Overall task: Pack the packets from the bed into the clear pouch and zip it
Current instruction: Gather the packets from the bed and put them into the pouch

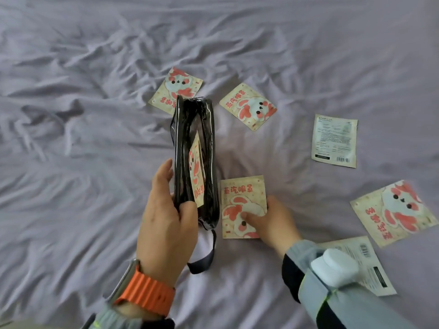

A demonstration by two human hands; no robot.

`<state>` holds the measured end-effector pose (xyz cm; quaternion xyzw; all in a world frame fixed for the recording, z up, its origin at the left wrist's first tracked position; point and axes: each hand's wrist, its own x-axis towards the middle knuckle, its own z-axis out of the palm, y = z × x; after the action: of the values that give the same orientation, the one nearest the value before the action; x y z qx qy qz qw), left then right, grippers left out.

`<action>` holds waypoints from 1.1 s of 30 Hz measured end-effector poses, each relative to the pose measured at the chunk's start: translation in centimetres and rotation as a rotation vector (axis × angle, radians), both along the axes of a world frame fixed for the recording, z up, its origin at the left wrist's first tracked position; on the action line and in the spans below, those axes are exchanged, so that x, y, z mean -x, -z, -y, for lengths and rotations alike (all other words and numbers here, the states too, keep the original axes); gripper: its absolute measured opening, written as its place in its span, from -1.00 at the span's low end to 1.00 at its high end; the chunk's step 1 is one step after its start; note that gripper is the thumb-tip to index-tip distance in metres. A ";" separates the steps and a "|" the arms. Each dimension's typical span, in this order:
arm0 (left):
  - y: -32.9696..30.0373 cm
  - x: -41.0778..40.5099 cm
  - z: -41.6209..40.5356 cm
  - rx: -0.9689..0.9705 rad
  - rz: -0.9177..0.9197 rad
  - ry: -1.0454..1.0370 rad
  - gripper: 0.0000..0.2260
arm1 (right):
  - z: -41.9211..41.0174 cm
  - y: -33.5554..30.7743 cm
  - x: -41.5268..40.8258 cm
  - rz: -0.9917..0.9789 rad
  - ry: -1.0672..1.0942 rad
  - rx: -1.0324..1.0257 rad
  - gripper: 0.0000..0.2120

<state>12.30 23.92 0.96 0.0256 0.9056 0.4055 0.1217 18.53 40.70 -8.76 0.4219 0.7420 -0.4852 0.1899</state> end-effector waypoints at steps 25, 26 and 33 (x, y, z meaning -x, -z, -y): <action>-2.8 -5.8 -7.4 0.102 -0.089 0.171 -0.61 | -12.2 -4.2 -12.2 0.309 -0.751 -0.324 -0.61; -2.9 -5.9 -7.9 0.089 -0.089 0.174 -0.61 | -12.6 -4.5 -12.4 0.272 -0.668 -0.261 -0.63; -3.2 -6.4 -10.6 0.082 -0.092 0.183 -0.61 | -17.5 -5.3 -13.1 -0.347 0.610 0.269 -0.59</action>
<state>18.72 34.52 4.13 0.1218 0.9199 0.3539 0.1173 31.58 58.19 -3.43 0.5064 0.5328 -0.6770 -0.0384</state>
